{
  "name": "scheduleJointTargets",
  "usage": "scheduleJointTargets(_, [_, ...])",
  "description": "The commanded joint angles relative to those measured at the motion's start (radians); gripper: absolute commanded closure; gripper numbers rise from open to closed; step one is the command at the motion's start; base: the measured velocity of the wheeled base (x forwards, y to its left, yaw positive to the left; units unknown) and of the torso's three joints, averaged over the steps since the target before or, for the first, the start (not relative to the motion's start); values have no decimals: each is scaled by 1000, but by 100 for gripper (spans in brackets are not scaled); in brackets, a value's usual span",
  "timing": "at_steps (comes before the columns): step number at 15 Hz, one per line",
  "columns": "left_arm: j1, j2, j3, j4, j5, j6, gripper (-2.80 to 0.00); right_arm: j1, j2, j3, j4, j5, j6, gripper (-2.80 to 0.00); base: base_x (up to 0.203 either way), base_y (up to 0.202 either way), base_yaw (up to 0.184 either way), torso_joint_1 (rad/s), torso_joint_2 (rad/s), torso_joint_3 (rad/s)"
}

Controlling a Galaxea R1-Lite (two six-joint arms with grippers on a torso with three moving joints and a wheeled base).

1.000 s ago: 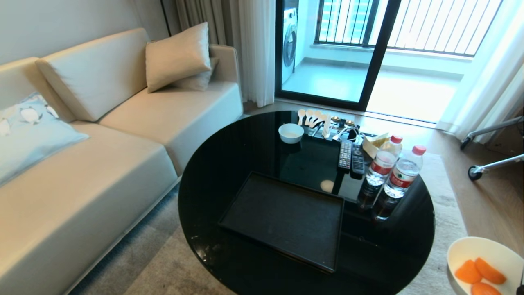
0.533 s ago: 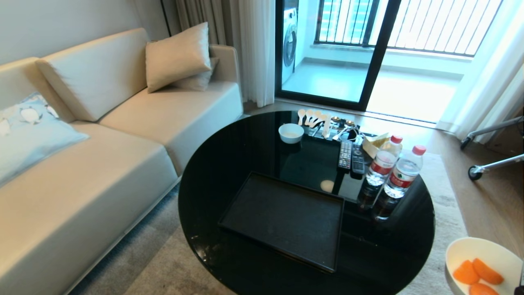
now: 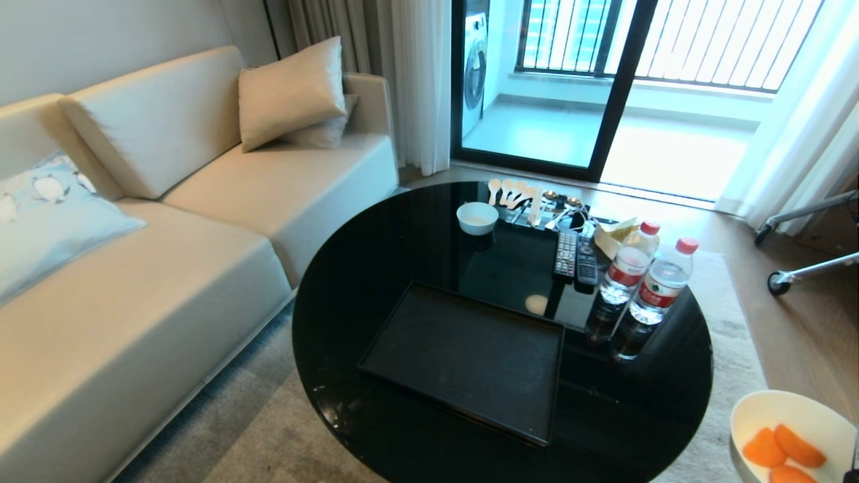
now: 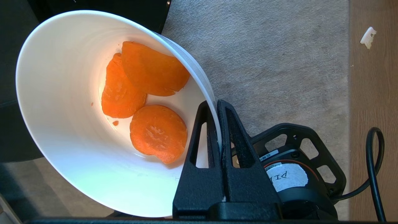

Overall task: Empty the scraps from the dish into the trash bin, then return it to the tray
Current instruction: Move the bowl over the trash can

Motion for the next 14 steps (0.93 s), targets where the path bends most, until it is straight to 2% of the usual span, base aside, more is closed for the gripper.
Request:
scheduleJointTargets(1, [0, 0, 0, -1, 0, -1, 0, 0, 5, -3, 3, -2, 3, 0, 0, 0, 0, 0, 0, 0])
scheduleJointTargets(14, [0, 0, 0, -1, 0, -1, 0, 0, 12, 1, 4, -1, 3, 0, 0, 0, 0, 0, 0, 0])
